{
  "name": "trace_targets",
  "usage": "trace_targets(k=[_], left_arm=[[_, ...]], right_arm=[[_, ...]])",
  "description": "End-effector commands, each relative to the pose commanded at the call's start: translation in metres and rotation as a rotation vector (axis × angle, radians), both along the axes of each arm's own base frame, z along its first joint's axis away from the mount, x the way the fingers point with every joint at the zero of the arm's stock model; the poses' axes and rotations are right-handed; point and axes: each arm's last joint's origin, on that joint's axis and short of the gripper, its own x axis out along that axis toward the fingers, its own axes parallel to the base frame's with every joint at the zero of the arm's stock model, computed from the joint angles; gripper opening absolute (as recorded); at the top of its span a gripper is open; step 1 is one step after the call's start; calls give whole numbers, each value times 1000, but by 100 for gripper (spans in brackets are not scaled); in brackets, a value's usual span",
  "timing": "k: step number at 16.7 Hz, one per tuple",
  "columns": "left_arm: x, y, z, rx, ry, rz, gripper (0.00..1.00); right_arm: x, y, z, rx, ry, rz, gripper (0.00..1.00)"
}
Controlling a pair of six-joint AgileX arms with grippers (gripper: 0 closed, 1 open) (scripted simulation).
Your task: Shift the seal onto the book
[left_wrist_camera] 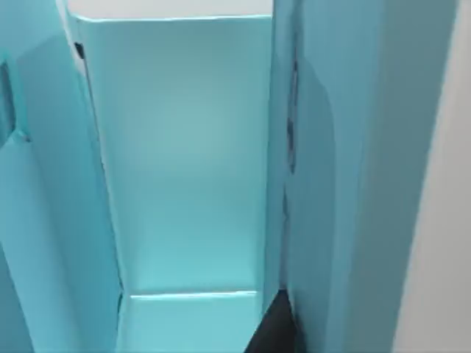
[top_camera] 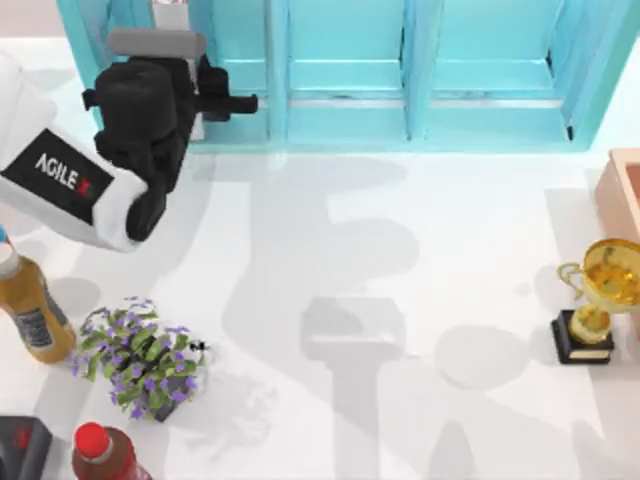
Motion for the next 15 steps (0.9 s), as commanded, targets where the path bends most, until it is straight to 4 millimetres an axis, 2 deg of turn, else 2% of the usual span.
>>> trace_targets(k=[2, 4, 7, 9, 12, 15], left_arm=[[-15, -6, 24, 6, 17, -9, 0], [-36, -10, 59, 6, 16, -14, 0], [-80, -8, 115, -1, -3, -11, 0], [-113, -2, 143, -5, -11, -4, 0], [-155, 8, 168, -9, -23, 10, 0], [-180, 14, 180, -11, -37, 21, 0]], right_arm=[[0, 0, 0, 0, 0, 0, 100], [0, 0, 0, 0, 0, 0, 100], [0, 0, 0, 0, 0, 0, 100], [0, 0, 0, 0, 0, 0, 100], [0, 0, 0, 0, 0, 0, 100], [0, 0, 0, 0, 0, 0, 100]])
